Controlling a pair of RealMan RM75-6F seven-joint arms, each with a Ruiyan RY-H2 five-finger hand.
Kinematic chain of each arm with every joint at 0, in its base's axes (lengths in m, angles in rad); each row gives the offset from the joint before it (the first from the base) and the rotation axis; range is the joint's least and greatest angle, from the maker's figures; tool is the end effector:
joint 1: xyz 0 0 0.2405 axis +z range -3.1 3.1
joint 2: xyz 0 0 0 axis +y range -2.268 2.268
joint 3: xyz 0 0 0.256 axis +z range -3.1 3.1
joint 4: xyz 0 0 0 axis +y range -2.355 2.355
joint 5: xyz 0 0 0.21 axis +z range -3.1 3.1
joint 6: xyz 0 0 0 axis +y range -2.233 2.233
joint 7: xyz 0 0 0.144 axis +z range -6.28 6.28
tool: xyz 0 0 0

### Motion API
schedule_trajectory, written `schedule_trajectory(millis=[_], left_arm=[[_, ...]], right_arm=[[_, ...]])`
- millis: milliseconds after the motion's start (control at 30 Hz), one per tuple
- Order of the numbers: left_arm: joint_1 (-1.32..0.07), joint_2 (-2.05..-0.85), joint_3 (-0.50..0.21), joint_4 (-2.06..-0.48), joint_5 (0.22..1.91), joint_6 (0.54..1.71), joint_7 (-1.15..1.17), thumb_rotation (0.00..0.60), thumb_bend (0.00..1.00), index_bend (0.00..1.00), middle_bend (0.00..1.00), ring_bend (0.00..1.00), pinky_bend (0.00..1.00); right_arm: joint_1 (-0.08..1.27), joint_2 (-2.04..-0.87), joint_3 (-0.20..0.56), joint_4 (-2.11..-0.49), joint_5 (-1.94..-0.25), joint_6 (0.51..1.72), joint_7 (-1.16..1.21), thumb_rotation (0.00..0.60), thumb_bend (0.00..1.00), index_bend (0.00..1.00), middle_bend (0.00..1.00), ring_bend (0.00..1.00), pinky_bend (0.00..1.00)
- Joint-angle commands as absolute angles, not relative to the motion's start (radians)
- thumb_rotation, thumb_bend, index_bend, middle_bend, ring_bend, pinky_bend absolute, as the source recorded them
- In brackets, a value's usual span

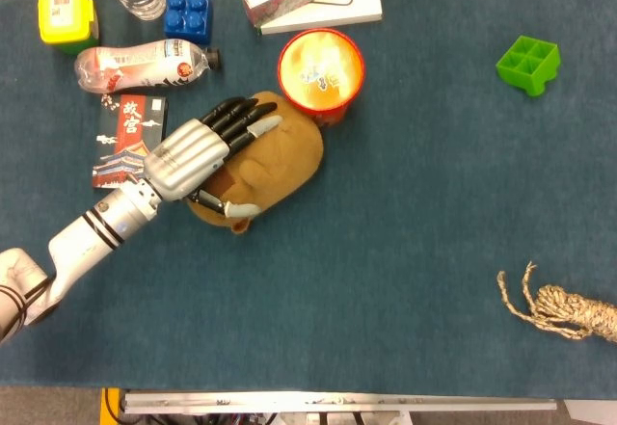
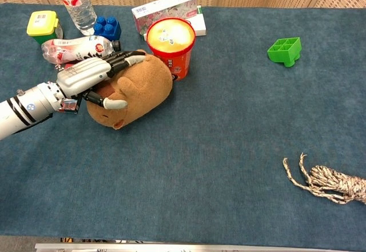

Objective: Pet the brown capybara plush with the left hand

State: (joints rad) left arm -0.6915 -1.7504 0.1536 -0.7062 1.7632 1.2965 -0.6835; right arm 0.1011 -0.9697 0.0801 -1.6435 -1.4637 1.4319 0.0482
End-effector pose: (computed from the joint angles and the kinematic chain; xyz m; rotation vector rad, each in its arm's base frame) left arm -0.2290 0.3280 -0.0332 -2.1468 -0.9682 -1.2757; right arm -0.3156 -0.1926 0.2044 1.3877 -0.8675 0.8451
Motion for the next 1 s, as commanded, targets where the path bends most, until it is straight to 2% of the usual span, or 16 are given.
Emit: schedule_trajectory(millis=[33,333,733,767,833,867,900,933,1000], left_arm=[[-0.686,-1.729,0.145,-0.730,1.751,1.299,-0.674,0.138,0.07,0.00,0.00,0.00,0.00],[-0.659,-1.649,0.114,-0.856,1.705,1.312,-0.669,0.140,0.07,0.00,0.00,0.00,0.00],[-0.575,-1.492,0.078,-1.075,1.608,1.320,-0.545,0.153,0.07,0.00,0.00,0.00,0.00],[-0.561,-1.472,0.073,-1.106,1.589,1.318,-0.528,0.200,0.07,0.00,0.00,0.00,0.00],[-0.539,-1.438,0.066,-1.158,1.558,1.314,-0.502,0.355,0.07,0.00,0.00,0.00,0.00],[-0.528,-1.420,0.064,-1.187,1.542,1.312,-0.488,0.459,0.07,0.00,0.00,0.00,0.00],[-0.511,-1.394,0.060,-1.227,1.522,1.311,-0.468,0.524,0.07,0.00,0.00,0.00,0.00],[-0.499,-1.376,0.058,-1.255,1.509,1.315,-0.451,0.577,0.07,0.00,0.00,0.00,0.00],[-0.469,-1.337,0.054,-1.317,1.480,1.326,-0.415,0.600,0.07,0.00,0.00,0.00,0.00]], right_arm=[[0.100,-0.969,0.080,-1.643,-1.465,1.434,0.051,0.600,0.19,0.27,0.34,0.19,0.20],[0.101,-0.973,0.079,-1.633,-1.471,1.433,0.065,0.600,0.19,0.27,0.34,0.19,0.20],[0.108,-0.980,0.079,-1.609,-1.470,1.419,0.094,0.600,0.19,0.27,0.34,0.19,0.20],[0.108,-0.981,0.078,-1.605,-1.468,1.415,0.098,0.600,0.19,0.27,0.34,0.19,0.20],[0.110,-0.982,0.075,-1.600,-1.465,1.405,0.103,0.600,0.19,0.27,0.34,0.19,0.20],[0.111,-0.982,0.074,-1.599,-1.464,1.400,0.106,0.600,0.19,0.27,0.34,0.19,0.20],[0.113,-0.982,0.071,-1.597,-1.465,1.394,0.109,0.600,0.19,0.27,0.34,0.19,0.20],[0.114,-0.983,0.070,-1.595,-1.467,1.392,0.110,0.600,0.19,0.27,0.34,0.19,0.20],[0.117,-0.985,0.069,-1.592,-1.470,1.387,0.115,0.600,0.19,0.27,0.34,0.19,0.20]])
